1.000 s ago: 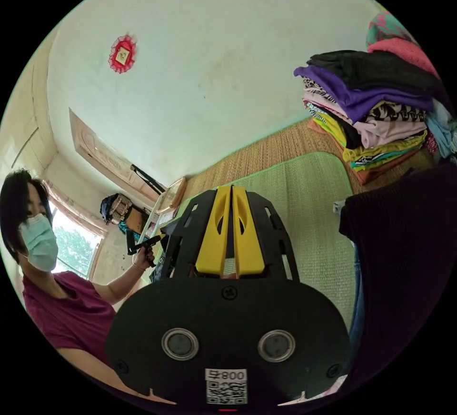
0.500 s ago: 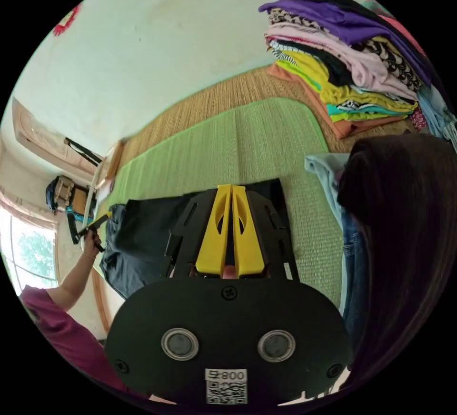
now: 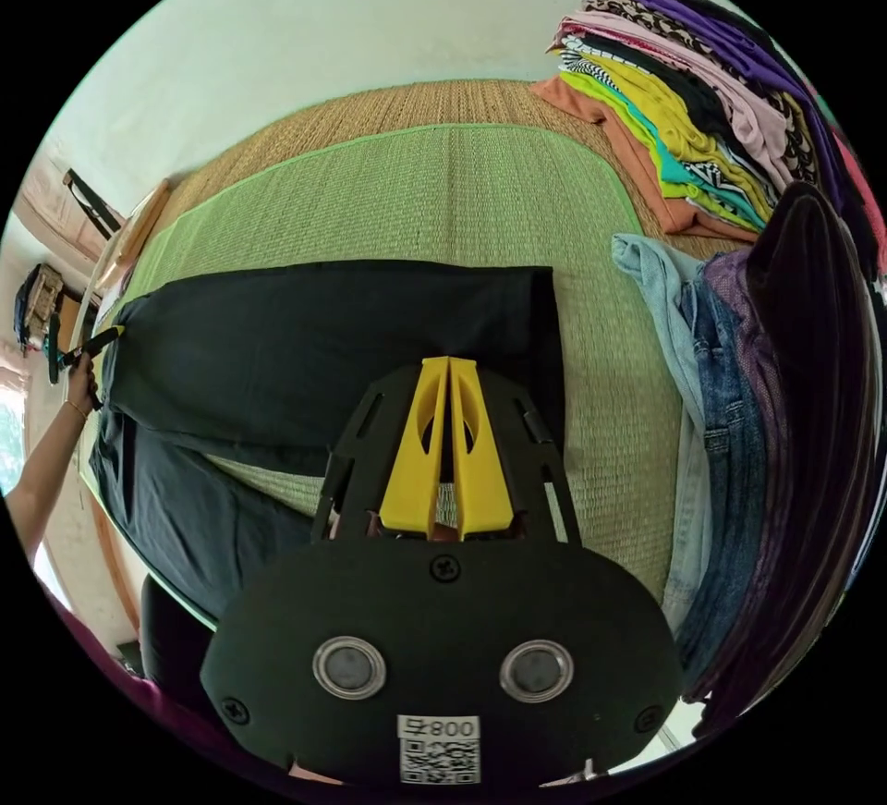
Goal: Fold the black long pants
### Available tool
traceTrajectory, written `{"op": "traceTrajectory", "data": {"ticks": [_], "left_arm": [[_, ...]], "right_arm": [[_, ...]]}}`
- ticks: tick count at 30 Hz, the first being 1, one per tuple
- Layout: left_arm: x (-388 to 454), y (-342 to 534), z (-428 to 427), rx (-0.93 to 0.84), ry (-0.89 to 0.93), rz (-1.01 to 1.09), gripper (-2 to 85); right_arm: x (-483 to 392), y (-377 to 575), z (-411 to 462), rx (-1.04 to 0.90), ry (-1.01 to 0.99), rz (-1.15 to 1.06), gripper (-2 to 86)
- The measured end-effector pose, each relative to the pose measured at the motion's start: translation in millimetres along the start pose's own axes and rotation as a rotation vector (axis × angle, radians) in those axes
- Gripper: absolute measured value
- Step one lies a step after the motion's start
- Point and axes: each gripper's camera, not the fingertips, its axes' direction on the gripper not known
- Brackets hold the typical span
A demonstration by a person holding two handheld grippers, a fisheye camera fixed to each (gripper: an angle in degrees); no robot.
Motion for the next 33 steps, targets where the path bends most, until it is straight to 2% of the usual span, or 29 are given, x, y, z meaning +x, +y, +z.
{"op": "traceTrajectory", "data": {"ticks": [5,10,14,16,19,21,23,27,30,33], "left_arm": [[-25,18,-12,0.001,-0.062,0.033,0.1],[-79,43,-34,0.026,-0.010,-0.088,0.1],[-103,104,-67,0.027,0.198,-0.067,0.1],[-108,142,-80,-0.003,0.237,-0.045,0.0],[-119,208,-93,-0.073,0.220,-0.041,0.0],[-130,241,-94,-0.126,0.190,-0.053,0.0],[-148,274,-98,-0.137,0.190,-0.080,0.0],[-165,294,-113,-0.162,0.183,-0.091,0.1],[-169,308,-126,-0.172,0.146,-0.059,0.1],[-186,315,-136,-0.177,0.192,-0.094,0.1]], "right_arm": [[-29,-47,-20,-0.024,-0.011,0.011,0.1],[-58,-102,-36,-0.031,0.008,0.037,0.0],[-90,-129,-76,0.038,-0.021,0.065,0.0],[-124,-130,-98,0.080,-0.084,0.026,0.0],[-218,-125,-117,0.095,-0.314,-0.124,0.0],[-323,-122,-112,0.029,-0.468,-0.301,0.0],[-404,-119,-103,-0.029,-0.522,-0.428,0.0],[-538,-120,-65,-0.181,-0.524,-0.576,0.1],[-582,-125,-49,-0.224,-0.456,-0.614,0.0],[-591,-142,-55,-0.241,-0.493,-0.582,0.0]]}}
